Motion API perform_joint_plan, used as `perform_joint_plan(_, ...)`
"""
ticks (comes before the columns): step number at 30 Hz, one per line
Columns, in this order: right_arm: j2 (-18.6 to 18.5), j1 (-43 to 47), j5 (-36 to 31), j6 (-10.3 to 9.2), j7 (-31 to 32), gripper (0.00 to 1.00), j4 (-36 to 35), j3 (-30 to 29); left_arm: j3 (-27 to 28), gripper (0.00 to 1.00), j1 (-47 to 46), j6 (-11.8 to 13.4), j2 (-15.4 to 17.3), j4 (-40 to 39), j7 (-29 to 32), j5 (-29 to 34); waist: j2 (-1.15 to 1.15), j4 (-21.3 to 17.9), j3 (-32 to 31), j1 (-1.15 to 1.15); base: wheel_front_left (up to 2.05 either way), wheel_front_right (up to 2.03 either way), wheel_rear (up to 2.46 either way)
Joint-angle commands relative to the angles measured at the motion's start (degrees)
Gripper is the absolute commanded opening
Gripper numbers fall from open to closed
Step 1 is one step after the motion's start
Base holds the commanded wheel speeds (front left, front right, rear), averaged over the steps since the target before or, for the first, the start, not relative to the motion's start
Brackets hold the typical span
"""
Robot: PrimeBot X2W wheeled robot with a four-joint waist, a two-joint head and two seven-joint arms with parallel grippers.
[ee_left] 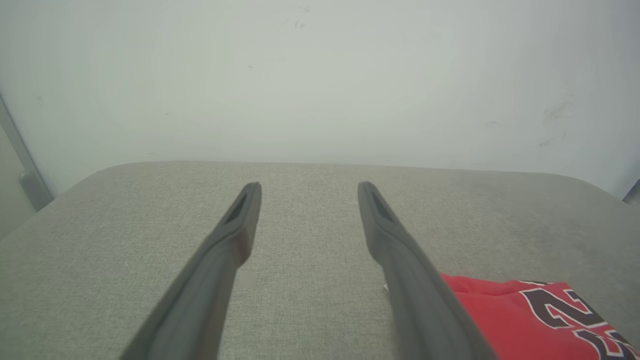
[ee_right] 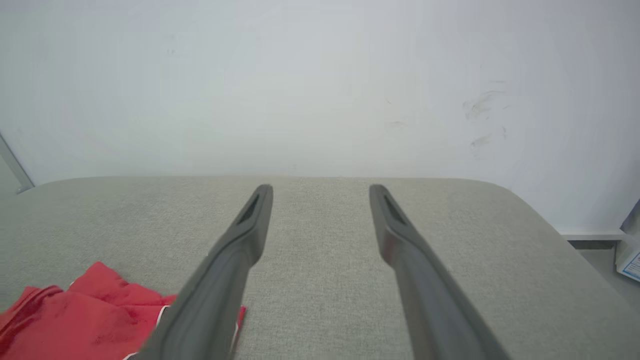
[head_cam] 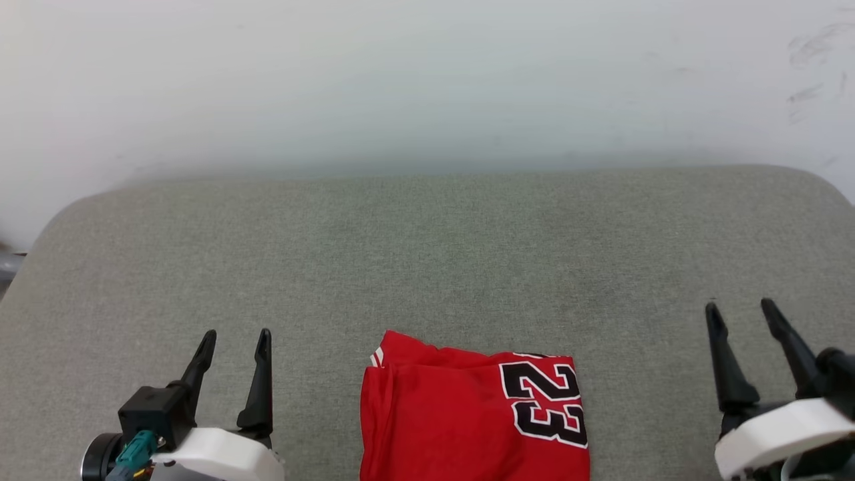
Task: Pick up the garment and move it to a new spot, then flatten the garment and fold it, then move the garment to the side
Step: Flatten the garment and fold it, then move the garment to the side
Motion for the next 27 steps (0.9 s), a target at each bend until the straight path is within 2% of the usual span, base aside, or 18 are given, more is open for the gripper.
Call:
perform_joint_plan(1, 0.71, 1.79, -1.03, -0.03, 0.49, 1.00, -1.72, 0.14, 0.38, 1.00, 1.09, 0.27, -0.05, 0.09, -0.34, 0.33, 0.00, -0.18, -0.40, 0.01, 0.00, 0.00, 0.00)
perform_joint_plan(6, 2.35, 5.18, -1.77, -0.03, 2.47, 1.00, -5.65, 0.96, 0.83, 1.00, 2.30, 0.18, -0.65, 0.37, -0.38, 0.44, 0.00, -0.24, -0.89, 0.01, 0.00, 0.00, 0.00)
perform_joint_plan(14, 3.34, 6.09, 0.13, -0.03, 4.39, 1.00, -6.78, 0.67, 1.25, 1.00, 1.63, -0.73, -1.18, 1.26, -0.44, 0.66, 0.00, -0.18, -0.75, 0.01, 0.00, 0.00, 0.00)
perform_joint_plan(22, 1.52, 6.56, 8.18, -0.03, 8.59, 1.00, -0.47, -4.59, 0.97, 1.00, -1.09, -1.81, -1.76, 1.55, -0.47, 2.05, 0.00, 2.03, 0.84, 0.01, 0.00, 0.00, 0.00)
perform_joint_plan(27, -1.20, 4.13, 16.67, -0.02, 15.78, 1.00, 5.86, -4.51, 1.06, 1.00, -3.75, -2.91, -2.71, 0.48, -0.42, 3.31, 0.00, 4.41, 4.82, 0.01, 0.00, 0.00, 0.00)
